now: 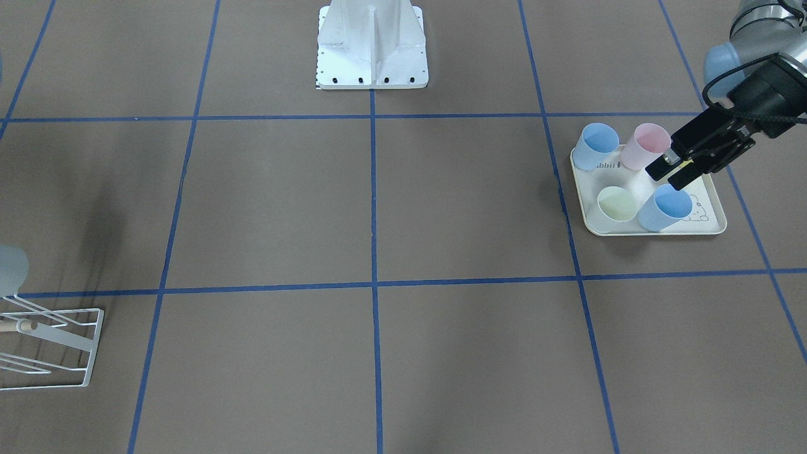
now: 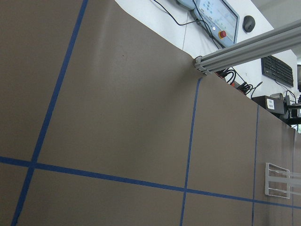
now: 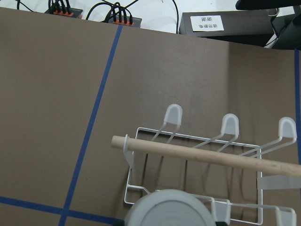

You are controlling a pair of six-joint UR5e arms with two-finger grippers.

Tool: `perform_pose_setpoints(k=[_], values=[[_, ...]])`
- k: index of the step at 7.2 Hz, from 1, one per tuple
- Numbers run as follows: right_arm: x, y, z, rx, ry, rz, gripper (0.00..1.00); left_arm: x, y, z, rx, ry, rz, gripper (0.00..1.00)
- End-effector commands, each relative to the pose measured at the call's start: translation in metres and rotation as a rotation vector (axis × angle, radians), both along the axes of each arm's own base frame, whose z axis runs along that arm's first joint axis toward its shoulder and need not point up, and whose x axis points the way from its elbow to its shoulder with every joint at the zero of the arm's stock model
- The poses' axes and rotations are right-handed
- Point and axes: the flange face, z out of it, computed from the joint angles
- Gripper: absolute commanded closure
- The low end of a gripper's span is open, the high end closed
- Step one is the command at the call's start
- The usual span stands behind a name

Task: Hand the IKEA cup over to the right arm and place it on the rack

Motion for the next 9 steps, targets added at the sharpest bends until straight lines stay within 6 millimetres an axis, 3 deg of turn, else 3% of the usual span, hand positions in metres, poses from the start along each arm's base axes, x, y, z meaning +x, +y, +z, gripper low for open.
perform_pose_setpoints(k=[1,3,4,5,6,8,9], values=[[-0.005,-0.008,0.003,-0.009,0.002,-0.003,0.70,0.000,0.000,0.001,-0.002,-0.002,-0.003,0.00],[-0.012,-0.010,0.018,-0.039,0.011,-0.010,0.70,0.000,0.001,0.002,-0.002,-0.002,-0.003,0.00],[-0.015,-0.011,0.022,-0.045,0.015,-0.016,0.63,0.000,0.002,0.006,-0.009,-0.004,-0.002,0.00],[-0.021,-0.010,0.023,-0.045,0.016,-0.023,0.13,0.004,0.003,0.009,-0.010,-0.008,0.002,0.00],[-0.020,-0.010,0.025,-0.052,0.019,-0.021,0.01,0.010,0.003,0.015,0.052,-0.045,-0.012,0.00],[-0.022,-0.009,0.024,-0.053,0.014,-0.023,0.01,0.015,0.008,0.053,0.101,-0.171,0.037,0.00],[-0.022,-0.009,0.023,-0.052,0.012,-0.024,0.01,0.009,0.015,0.086,0.131,-0.251,0.042,0.00]])
